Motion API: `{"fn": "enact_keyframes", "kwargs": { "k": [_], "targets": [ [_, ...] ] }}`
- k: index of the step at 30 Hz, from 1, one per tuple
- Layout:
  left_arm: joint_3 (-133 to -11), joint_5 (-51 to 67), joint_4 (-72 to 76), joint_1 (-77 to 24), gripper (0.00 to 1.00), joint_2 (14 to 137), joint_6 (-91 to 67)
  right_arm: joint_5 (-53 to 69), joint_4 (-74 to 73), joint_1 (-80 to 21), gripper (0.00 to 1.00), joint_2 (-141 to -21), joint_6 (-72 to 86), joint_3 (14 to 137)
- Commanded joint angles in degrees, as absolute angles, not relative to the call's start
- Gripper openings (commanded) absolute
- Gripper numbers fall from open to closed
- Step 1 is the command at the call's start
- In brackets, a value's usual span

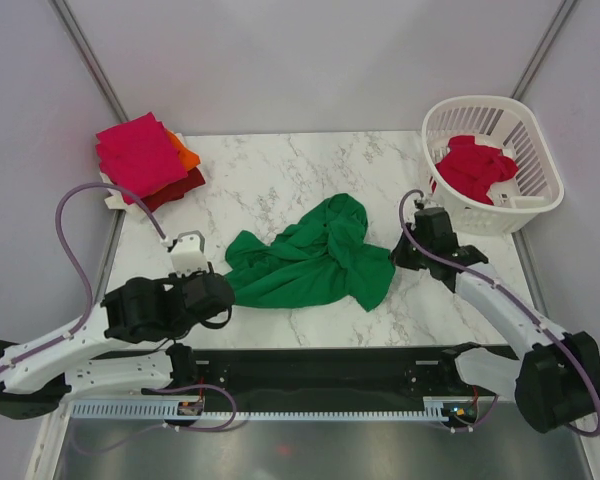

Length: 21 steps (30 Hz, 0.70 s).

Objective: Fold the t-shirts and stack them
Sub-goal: Flatten the tshirt out

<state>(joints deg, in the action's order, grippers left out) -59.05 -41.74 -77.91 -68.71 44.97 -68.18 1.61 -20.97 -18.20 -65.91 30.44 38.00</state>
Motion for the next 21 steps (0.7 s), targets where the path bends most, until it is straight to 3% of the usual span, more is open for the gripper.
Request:
{"fn": "enact_keyframes", "kwargs": {
  "k": [1,5,13,17,21],
  "targets": [
    [-67.57,-46.58,-80.07,-68.55,0.02,45.44,-65.66,1.41,-25.39,-18.19,0.00,-60.04,30.32,51.98],
    [-78.20,-50.00,-80.24,-68.55,0.02,48.77,-58.82,-1.13,-30.93,-18.11,0.00,-58.01,28.05,67.12],
    [-112.82,-55.19,-79.63,-68.55,0.02,56.77,-40.71,-9.74,-39.02,-18.19,0.00,-55.55,24.70,99.53],
    [-122.94,-53.97,-76.91,-68.55,0.02,58.01,-31.32,-12.64,-39.73,-18.11,0.00,-52.83,23.21,106.95],
    [-124.28,-49.67,-69.80,-68.55,0.02,55.64,-24.09,-16.60,-39.38,-18.19,0.00,-49.31,20.84,109.95]
  ]
}}
